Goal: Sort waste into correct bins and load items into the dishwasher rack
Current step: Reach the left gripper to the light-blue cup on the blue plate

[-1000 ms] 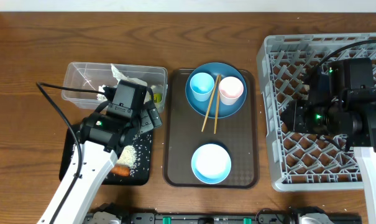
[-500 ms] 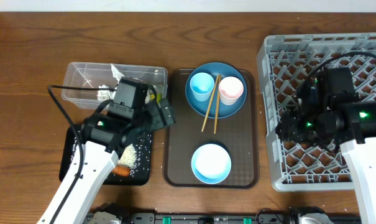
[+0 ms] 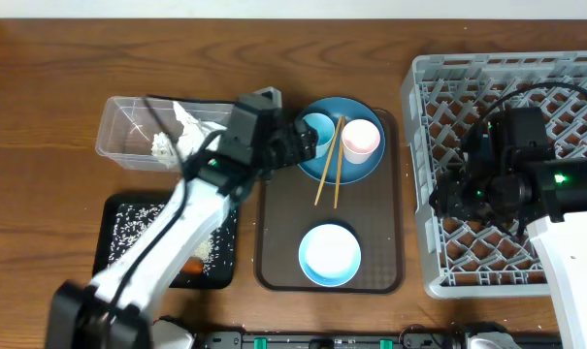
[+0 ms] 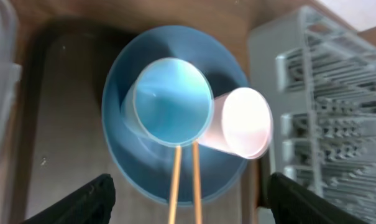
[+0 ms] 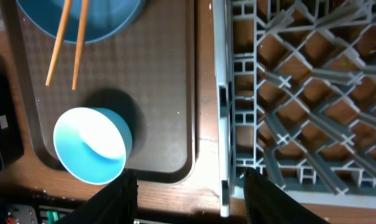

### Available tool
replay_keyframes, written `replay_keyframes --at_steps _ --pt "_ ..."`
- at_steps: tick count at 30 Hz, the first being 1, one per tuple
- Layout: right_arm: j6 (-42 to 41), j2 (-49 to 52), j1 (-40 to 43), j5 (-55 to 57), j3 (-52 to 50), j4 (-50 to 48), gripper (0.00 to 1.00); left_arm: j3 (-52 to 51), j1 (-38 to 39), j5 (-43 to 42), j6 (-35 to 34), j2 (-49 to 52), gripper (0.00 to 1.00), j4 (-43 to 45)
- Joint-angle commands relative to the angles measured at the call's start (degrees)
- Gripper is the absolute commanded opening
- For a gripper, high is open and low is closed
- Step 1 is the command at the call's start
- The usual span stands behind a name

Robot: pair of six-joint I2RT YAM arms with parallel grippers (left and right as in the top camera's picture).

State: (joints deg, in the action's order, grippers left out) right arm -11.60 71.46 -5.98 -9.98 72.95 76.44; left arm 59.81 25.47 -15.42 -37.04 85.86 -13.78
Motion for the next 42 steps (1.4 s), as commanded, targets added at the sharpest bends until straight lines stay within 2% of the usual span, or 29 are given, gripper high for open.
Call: replay_keyframes --at_steps 1,9,12,17,21,25,34,37,42 --pt "1.2 -0.3 -0.9 0.8 0.0 -0.6 0.54 0.4 0.3 1.1 -2.8 6.0 0.80 3.3" --pt "2.1 -0.3 -0.9 0.8 0.0 -0.6 0.54 0.4 0.3 1.1 -4.1 14.0 0.79 13.6" --pt "2.7 -0.3 -0.9 0.8 -0.2 -0.6 0.53 0.4 0.4 3.0 -4.2 14.9 0.69 14.3" --pt "2.7 -0.3 -0.9 0.8 -0.8 -0.6 0.54 0.4 0.4 4.2 -4.2 16.1 0.66 14.0" --pt "2.9 -0.3 -0.9 1.2 -0.8 -0.6 0.54 0.4 0.4 4.1 -4.2 16.2 0.46 14.1" --pt "2.9 -0.3 -0.9 1.2 -0.8 -0.6 0.54 0.4 0.4 4.1 -4.2 16.2 0.41 13.4" --pt "2.9 -0.3 -0.9 1.2 -0.8 -0.4 0.55 0.4 0.4 4.1 -4.2 16.2 0.12 12.5" --pt "2.9 -0.3 -0.9 1.2 -0.8 -0.4 0.55 0.4 0.4 4.1 -4.2 16.2 0.07 12.4" --pt "2.9 -0.3 -0.9 1.2 -0.8 -0.3 0.57 0.4 0.4 4.1 -4.2 15.8 0.06 12.3"
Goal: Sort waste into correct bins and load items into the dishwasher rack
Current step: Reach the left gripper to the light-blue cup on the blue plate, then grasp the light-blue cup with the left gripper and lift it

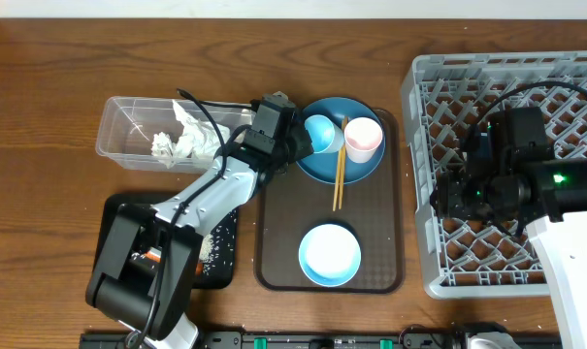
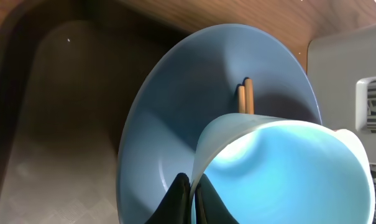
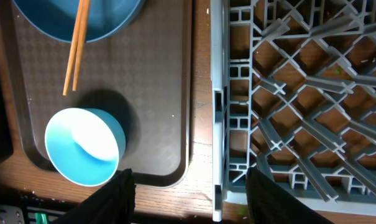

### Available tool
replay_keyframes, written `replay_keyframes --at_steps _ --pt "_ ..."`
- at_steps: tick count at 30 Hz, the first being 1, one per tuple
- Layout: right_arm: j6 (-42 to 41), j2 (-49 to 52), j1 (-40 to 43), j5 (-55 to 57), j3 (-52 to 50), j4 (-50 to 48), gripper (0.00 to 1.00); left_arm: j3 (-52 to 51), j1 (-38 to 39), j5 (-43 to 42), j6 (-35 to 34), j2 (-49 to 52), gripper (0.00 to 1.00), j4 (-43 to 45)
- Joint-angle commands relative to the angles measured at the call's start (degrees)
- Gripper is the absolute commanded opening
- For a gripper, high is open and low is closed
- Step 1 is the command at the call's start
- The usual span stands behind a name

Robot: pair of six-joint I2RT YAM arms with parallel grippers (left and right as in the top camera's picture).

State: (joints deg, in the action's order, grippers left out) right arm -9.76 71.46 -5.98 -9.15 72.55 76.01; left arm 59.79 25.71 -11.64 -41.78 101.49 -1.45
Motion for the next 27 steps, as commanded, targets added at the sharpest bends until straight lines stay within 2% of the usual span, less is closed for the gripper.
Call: replay_keyframes --at_steps 1,4,10,14,17,19,22,24,27 --pt "1.1 -0.3 -0.9 0.4 -0.4 0.1 0.59 0.4 0.2 0.3 0.5 -0.1 0.06 0.0" --pt "1.1 -0.3 -0.9 0.4 -0.4 0.3 0.69 0.5 0.1 0.3 0.6 -2.1 0.06 0.0" --pt "1.1 -0.3 -0.8 0.3 -0.4 -0.3 0.72 0.5 0.1 0.3 0.8 -10.4 0.06 -3.5" --pt "1.5 -0.3 -0.9 -1.7 -0.4 -0.4 0.77 0.5 0.1 0.1 0.8 -18.7 0.06 -11.0" --pt "7.8 -0.3 -0.9 -10.6 -0.4 -0.9 0.76 0.5 0.0 -3.0 0.8 -25.4 0.06 -20.0" --pt "14.0 -0.3 -0.9 -19.4 -0.4 -1.4 0.76 0.5 -0.2 -8.2 0.7 -29.1 0.06 -25.6" --pt "25.9 -0.3 -0.9 -35.1 -0.4 -1.3 0.76 0.5 -1.0 -22.8 0.8 -33.2 0.06 -30.6" --pt "34.0 -0.3 -0.9 -44.5 -0.4 0.2 0.79 0.4 -1.6 -35.0 1.9 -34.8 0.06 -30.9" --pt "41.4 -0.3 -0.9 -51.4 -0.4 2.7 0.81 0.5 -1.9 -49.2 2.2 -35.5 0.06 -28.3"
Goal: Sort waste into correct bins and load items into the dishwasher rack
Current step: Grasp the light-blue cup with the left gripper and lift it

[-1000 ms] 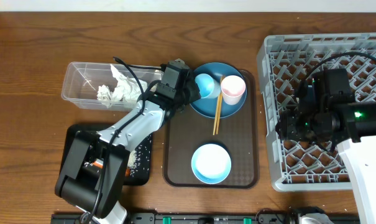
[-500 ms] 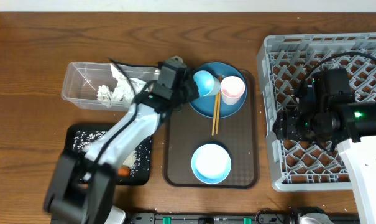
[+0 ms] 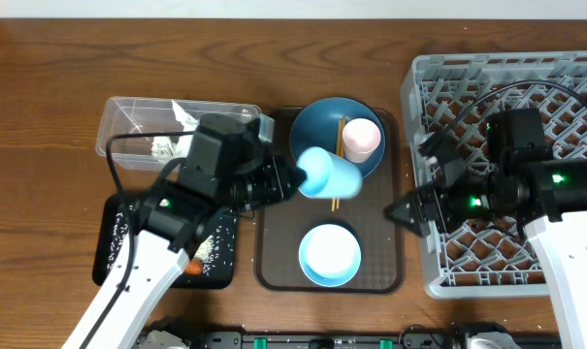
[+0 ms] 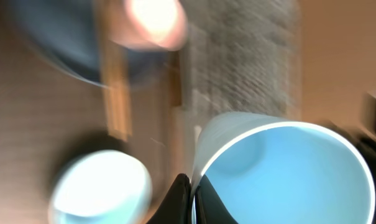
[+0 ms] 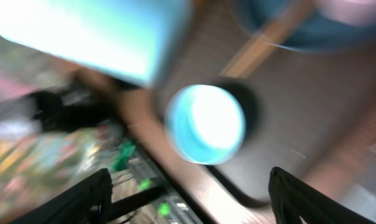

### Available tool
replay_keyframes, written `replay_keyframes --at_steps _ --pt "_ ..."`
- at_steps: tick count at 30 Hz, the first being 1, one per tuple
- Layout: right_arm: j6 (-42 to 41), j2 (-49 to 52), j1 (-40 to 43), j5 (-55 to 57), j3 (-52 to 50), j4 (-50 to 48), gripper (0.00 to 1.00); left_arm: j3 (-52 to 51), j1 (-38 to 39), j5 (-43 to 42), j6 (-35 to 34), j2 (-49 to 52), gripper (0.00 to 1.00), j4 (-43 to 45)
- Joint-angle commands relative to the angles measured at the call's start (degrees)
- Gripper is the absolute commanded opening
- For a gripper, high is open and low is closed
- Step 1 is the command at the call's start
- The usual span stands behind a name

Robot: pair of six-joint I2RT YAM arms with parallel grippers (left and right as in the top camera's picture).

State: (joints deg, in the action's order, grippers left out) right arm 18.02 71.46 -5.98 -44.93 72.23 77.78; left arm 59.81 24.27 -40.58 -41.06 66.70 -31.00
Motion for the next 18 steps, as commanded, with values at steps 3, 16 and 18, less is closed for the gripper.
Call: replay_keyframes --at_steps 3,16,18 --pt "18.6 -0.3 -0.9 -17.6 -0.1 3.1 0.82 0.4 -0.5 -25.9 1.3 -0.5 0.06 3.0" --pt "27.5 -0.3 -0.9 -23.5 -0.1 5.2 0.69 0.4 -0.5 -28.0 1.4 -0.5 0.06 3.0" --pt "27.5 -0.3 -0.9 -23.5 -0.1 5.2 0.62 0.4 -0.5 -28.0 1.4 -0.5 0.06 3.0"
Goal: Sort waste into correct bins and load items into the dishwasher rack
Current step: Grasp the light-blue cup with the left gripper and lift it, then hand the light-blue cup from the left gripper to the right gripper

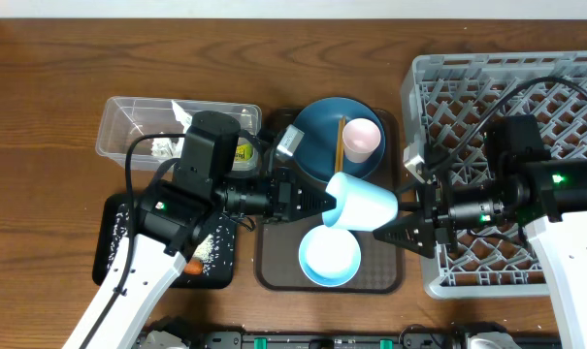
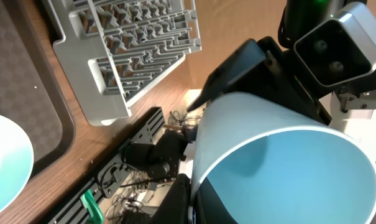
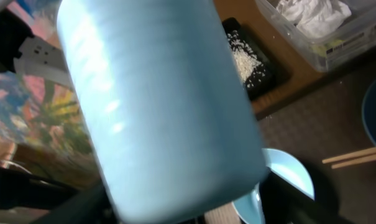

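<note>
A light blue cup hangs on its side above the brown tray. My left gripper is shut on its rim. In the left wrist view the cup fills the lower right, its wall pinched by my left gripper. My right gripper is open at the cup's base, a finger on each side. The cup nearly fills the right wrist view, and the right gripper is mostly hidden behind it. The grey dishwasher rack stands at the right.
On the tray a blue plate carries a pink cup and chopsticks. A blue bowl sits at the tray's near end. A clear bin with tissue and a black tray with rice lie to the left.
The left gripper has carried the blue cup right and nearer, to above the bowl's far edge. The right gripper has come left to the cup's base, its fingers still open.
First my left gripper was open above the blue cup standing on the plate, the right arm over the rack's edge. Then it was shut on the cup's rim. Then the cup hung sideways over the tray. Now its base is between the right fingers.
</note>
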### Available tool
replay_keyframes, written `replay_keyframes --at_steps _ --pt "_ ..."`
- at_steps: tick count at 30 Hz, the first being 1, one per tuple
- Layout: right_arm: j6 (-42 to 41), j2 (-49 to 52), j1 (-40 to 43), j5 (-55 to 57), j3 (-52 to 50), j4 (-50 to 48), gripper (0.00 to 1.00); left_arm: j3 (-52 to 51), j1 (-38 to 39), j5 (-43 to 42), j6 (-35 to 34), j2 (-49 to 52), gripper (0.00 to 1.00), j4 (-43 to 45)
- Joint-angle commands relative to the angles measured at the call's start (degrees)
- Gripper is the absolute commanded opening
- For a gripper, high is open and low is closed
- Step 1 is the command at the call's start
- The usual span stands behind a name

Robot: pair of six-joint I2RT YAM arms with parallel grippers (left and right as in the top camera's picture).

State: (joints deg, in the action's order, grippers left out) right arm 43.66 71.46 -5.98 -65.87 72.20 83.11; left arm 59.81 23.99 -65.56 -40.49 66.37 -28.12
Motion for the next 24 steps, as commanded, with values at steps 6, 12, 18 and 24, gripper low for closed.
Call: replay_keyframes --at_steps 6,12,18,24 --pt "1.9 -0.3 -0.9 -4.0 -0.1 -0.6 0.57 0.4 -0.2 -2.8 1.0 -0.1 0.06 0.1" --pt "1.9 -0.3 -0.9 -5.6 -0.1 -3.0 0.67 0.4 0.7 -2.8 1.0 -0.1 0.06 -0.1" --pt "1.9 -0.3 -0.9 -5.6 -0.1 -5.5 0.70 0.4 1.0 -2.8 1.0 -0.2 0.06 -0.1" --pt "1.9 -0.3 -0.9 -5.6 -0.1 -7.5 0.77 0.4 1.0 -2.8 1.0 -0.2 0.06 -0.1"
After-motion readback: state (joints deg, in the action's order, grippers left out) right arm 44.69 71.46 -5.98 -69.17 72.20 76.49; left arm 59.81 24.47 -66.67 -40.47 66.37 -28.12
